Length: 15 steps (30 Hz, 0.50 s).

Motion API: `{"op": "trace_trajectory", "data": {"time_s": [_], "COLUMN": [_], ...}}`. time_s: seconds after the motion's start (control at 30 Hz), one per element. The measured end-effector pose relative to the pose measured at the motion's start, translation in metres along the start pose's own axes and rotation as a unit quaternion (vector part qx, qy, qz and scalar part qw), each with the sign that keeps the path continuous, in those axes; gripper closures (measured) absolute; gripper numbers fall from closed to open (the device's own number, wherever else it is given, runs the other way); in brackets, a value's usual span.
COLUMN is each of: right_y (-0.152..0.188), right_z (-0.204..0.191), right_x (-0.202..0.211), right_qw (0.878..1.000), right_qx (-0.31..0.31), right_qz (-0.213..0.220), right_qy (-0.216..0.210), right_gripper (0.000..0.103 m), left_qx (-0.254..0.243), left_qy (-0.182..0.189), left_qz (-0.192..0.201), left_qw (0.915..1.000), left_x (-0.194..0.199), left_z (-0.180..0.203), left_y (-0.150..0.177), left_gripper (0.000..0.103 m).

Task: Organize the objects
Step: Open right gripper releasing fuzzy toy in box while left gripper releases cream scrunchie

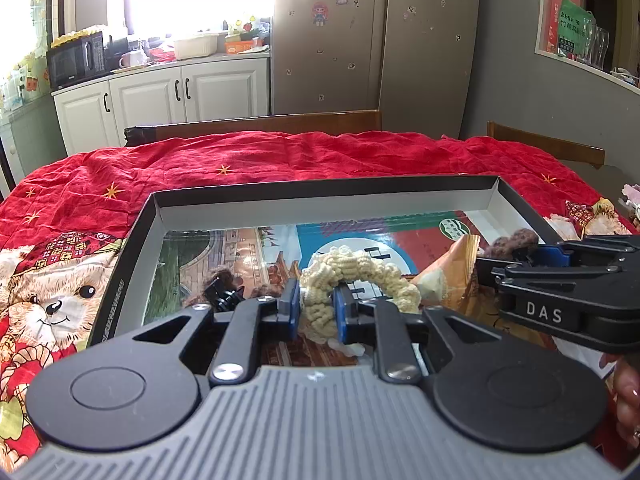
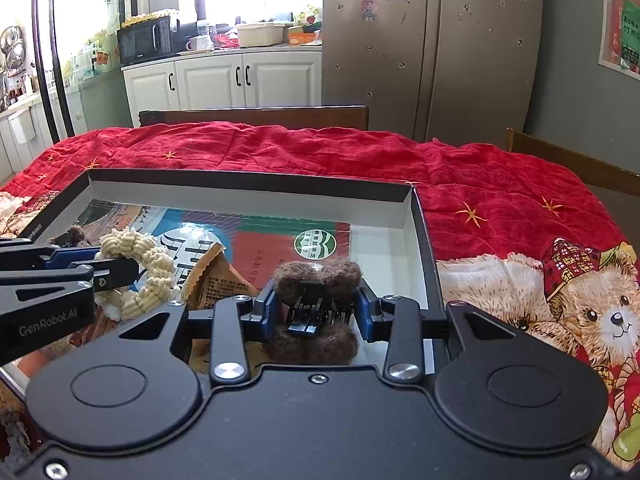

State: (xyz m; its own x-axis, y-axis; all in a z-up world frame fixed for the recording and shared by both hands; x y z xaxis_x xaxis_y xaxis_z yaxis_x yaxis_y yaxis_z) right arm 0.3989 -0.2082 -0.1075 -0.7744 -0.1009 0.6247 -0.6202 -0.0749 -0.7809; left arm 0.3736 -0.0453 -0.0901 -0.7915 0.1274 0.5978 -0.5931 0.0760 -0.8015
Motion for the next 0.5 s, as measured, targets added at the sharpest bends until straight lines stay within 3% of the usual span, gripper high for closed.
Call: {"op": "trace_trajectory", "data": {"time_s": [0.17,0.5], "right_y": [-0.0009,-0.0027], "right_z": [-0.0012,0.0016], "right_x": [-0.0001,0.0017], "right_qw": [1.000,1.000], "right_qx": [0.006,-0.001], "right_qz": [0.002,0.011], "right_qy": [0.004,0.005], "right_gripper": [0.061,0.056], "left_qx": [-0.002,-0.001], "left_qy": [-0.002,-0.005], "left_qz": [-0.001,0.004], "left_qw": [1.0000,1.0000], "left_x": [-0.0005,0.0013], "left_z": [0.0000,-0.0007], "left_y": [0.0013,-0.0002], "left_gripper": [0.061,0.060]}}
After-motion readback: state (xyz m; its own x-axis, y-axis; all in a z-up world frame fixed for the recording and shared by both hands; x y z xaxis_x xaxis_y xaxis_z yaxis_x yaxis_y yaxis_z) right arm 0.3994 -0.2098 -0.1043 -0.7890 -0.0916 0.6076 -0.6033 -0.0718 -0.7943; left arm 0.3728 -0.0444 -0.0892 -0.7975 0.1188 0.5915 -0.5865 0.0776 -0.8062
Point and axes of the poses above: each gripper's, at about its wrist camera, not at the fingertips, and x roughly against the way its jaws point, z to its right, y to its underside, the point moved 7 cm from there along -x, roughly the way its jaws point, and after that the axes turned 1 degree about -x, right-handed, at the moved point
